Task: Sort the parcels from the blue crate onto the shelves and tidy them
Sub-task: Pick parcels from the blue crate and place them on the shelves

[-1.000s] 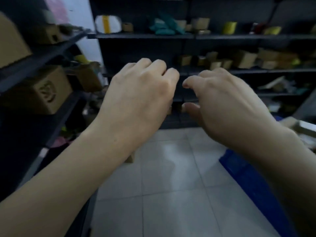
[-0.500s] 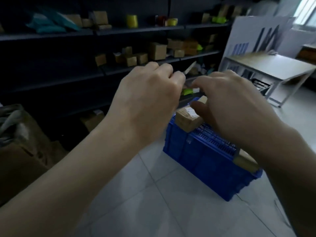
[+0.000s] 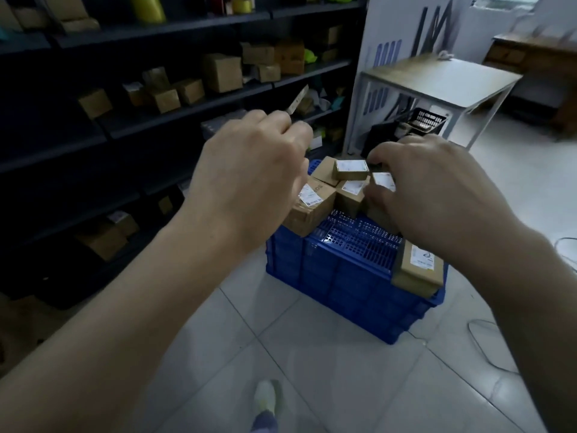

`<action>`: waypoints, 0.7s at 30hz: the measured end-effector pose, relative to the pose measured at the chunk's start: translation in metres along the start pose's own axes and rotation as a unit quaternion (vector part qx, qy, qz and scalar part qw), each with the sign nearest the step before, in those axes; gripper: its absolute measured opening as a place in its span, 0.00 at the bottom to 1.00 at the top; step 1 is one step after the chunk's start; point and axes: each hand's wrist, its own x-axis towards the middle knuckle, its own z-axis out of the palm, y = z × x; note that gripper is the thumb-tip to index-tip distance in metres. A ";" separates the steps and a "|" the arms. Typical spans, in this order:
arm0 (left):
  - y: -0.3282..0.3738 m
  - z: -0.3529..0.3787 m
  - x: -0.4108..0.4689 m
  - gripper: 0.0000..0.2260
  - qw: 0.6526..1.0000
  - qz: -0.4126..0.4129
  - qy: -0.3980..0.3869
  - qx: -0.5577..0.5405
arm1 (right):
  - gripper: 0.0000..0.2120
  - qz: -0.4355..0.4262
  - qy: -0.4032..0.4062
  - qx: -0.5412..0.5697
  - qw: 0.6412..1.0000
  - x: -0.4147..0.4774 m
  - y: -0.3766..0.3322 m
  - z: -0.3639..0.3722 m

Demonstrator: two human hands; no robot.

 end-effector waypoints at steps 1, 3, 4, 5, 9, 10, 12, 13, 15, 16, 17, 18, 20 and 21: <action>-0.006 0.009 0.006 0.08 1.000 -0.001 0.001 -0.005 | 0.13 0.005 0.004 -0.003 1.000 0.009 0.002 0.005; -0.021 0.029 0.018 0.08 1.000 -0.001 0.004 -0.014 | 0.13 0.015 0.010 -0.011 1.000 0.028 0.005 0.014; -0.029 0.039 0.025 0.08 1.000 -0.001 0.003 -0.018 | 0.13 0.018 0.010 -0.011 1.000 0.039 0.006 0.019; -0.037 0.048 0.031 0.08 1.000 -0.003 0.003 -0.020 | 0.13 0.019 0.010 -0.012 1.000 0.050 0.006 0.023; -0.074 0.085 0.059 0.08 0.999 -0.003 -0.004 -0.035 | 0.14 0.022 0.009 -0.016 1.000 0.100 0.004 0.041; -0.082 0.094 0.065 0.08 0.999 -0.001 -0.005 -0.038 | 0.14 0.026 0.008 -0.017 0.999 0.112 0.004 0.047; -0.097 0.111 0.078 0.07 0.999 0.002 -0.007 -0.044 | 0.13 0.039 0.002 -0.017 0.999 0.134 0.007 0.058; -0.103 0.120 0.085 0.07 0.999 0.003 -0.008 -0.048 | 0.13 0.045 0.001 -0.020 0.999 0.143 0.010 0.064; -0.110 0.138 0.098 0.07 0.998 0.006 -0.013 -0.058 | 0.13 0.058 -0.006 -0.026 0.998 0.160 0.020 0.075; -0.112 0.146 0.104 0.07 0.998 0.008 -0.016 -0.064 | 0.14 0.069 -0.013 -0.026 0.997 0.167 0.026 0.080; -0.112 0.155 0.111 0.06 0.997 0.011 -0.020 -0.069 | 0.14 0.080 -0.017 -0.028 0.996 0.173 0.032 0.084; -0.112 0.163 0.118 0.06 0.997 0.014 -0.024 -0.072 | 0.13 0.090 -0.019 -0.030 0.995 0.179 0.040 0.088; -0.108 0.178 0.131 0.06 0.996 0.019 -0.032 -0.076 | 0.12 0.106 -0.022 -0.035 0.993 0.190 0.058 0.096; -0.105 0.186 0.138 0.06 0.996 0.022 -0.036 -0.079 | 0.12 0.113 -0.023 -0.037 0.993 0.195 0.067 0.100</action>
